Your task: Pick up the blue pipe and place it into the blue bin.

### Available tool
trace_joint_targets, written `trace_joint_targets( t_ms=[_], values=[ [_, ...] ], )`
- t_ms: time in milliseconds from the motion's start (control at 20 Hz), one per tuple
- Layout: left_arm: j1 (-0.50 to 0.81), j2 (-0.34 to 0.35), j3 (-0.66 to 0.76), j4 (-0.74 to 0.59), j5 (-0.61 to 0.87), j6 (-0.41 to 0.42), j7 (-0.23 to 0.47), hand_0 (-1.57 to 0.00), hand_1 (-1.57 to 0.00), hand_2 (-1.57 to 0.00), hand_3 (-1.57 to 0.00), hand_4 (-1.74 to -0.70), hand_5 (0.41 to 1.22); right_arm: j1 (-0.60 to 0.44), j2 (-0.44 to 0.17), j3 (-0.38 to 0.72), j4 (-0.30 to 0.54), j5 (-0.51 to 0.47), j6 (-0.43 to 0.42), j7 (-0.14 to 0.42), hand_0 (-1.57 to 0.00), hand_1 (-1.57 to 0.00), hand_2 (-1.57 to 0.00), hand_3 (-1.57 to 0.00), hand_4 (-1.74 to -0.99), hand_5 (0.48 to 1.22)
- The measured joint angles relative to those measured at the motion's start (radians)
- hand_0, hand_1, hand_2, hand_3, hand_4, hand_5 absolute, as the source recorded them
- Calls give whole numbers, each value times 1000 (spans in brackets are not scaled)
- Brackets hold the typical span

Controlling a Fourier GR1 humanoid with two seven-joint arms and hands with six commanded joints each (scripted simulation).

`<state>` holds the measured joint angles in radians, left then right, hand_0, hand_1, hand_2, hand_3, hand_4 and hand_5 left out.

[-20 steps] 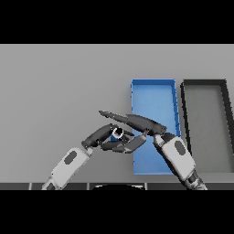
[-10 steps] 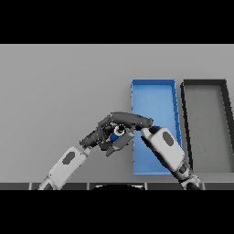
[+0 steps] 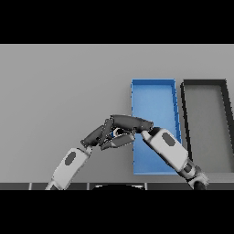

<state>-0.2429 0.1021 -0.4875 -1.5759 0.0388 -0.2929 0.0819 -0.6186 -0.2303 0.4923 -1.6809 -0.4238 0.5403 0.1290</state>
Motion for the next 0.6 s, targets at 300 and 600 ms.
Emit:
trace_joint_targets(
  t_ms=[300, 600],
  values=[
    [-10, 57, -7, 5, -133, -96, -99, -473, -443, -399, -436, -1143, 1187, -11, -28, 29, -5, -55, -58, 31, -1559, -1558, -1559, -1554, -1491, 1204],
    [-8, 52, 16, 15, -199, -97, -118, -123, -115, -104, -114, -915, 735, -22, -21, 46, -3, -52, -59, 16, -1568, -1568, -1568, -1566, -1496, 1216]
  ],
)
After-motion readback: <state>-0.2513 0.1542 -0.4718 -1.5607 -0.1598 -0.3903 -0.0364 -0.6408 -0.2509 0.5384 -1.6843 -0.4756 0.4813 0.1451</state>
